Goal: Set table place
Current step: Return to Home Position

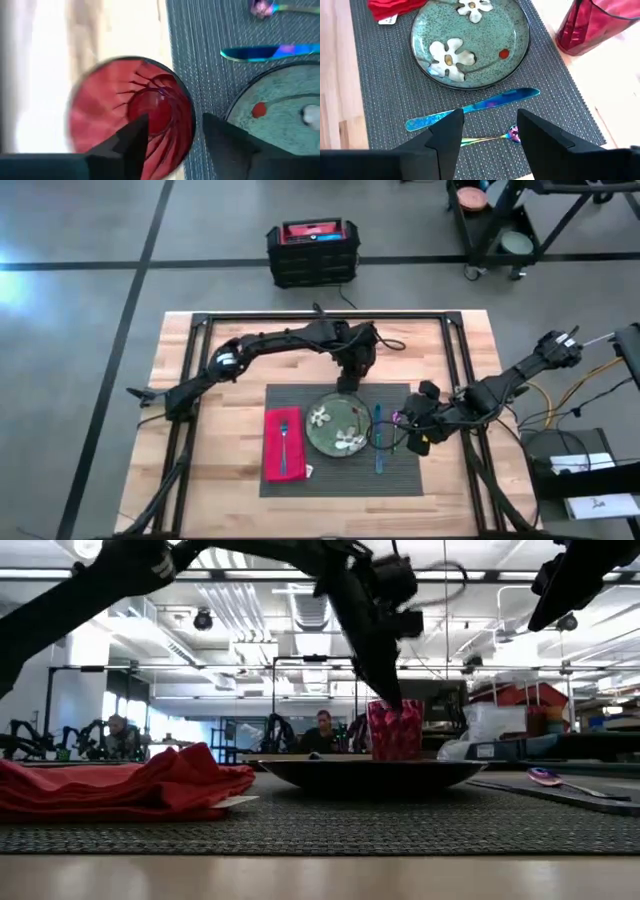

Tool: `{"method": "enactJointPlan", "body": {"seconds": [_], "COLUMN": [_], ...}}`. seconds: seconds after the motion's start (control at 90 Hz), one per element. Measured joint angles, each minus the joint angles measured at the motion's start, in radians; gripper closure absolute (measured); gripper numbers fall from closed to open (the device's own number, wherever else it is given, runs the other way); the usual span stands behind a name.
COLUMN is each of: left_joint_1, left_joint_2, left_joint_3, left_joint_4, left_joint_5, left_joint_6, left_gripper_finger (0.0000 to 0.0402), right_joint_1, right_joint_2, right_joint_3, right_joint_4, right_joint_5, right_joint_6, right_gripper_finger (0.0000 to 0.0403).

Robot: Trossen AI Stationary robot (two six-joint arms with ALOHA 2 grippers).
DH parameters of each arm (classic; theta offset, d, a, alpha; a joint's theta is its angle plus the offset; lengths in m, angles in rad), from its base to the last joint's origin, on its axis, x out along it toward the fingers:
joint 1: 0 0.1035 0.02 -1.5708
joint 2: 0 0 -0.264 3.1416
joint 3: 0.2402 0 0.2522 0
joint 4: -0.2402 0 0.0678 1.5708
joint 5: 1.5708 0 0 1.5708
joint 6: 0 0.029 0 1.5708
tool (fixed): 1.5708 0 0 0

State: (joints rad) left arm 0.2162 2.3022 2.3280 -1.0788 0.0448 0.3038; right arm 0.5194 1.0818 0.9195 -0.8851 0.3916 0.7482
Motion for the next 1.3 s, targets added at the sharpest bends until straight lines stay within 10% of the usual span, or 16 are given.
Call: {"method": "enactJointPlan", "body": {"seconds": [0.311, 0.6, 0.822, 1.3], "left_joint_1": [-0.024, -0.043, -0.065, -0.077], "left_joint_2": [-0.284, -0.823, -1.232, -1.626], "left_joint_3": [-0.110, -0.850, -1.380, -1.997], "left_joint_4": [-0.142, 0.199, 0.568, 1.134], "left_joint_5": [-0.063, -0.123, -0.112, -0.053], "left_joint_6": [-0.065, -0.232, -0.396, -0.495], "left_gripper_finger": [0.0264, 0.0388, 0.0398, 0.0401], "right_joint_1": [-0.020, -0.160, -0.341, -0.412], "right_joint_2": [0.000, -0.003, -0.084, -0.589], "right_joint_3": [0.000, -0.011, -0.145, -0.676], "right_joint_4": [0.021, 0.173, 0.407, 0.943], "right_joint_5": [0.002, -0.063, -0.283, -0.319], "right_joint_6": [-0.098, -0.403, -0.558, -0.461], "right_gripper_finger": [0.0226, 0.0276, 0.0362, 0.0401]}}
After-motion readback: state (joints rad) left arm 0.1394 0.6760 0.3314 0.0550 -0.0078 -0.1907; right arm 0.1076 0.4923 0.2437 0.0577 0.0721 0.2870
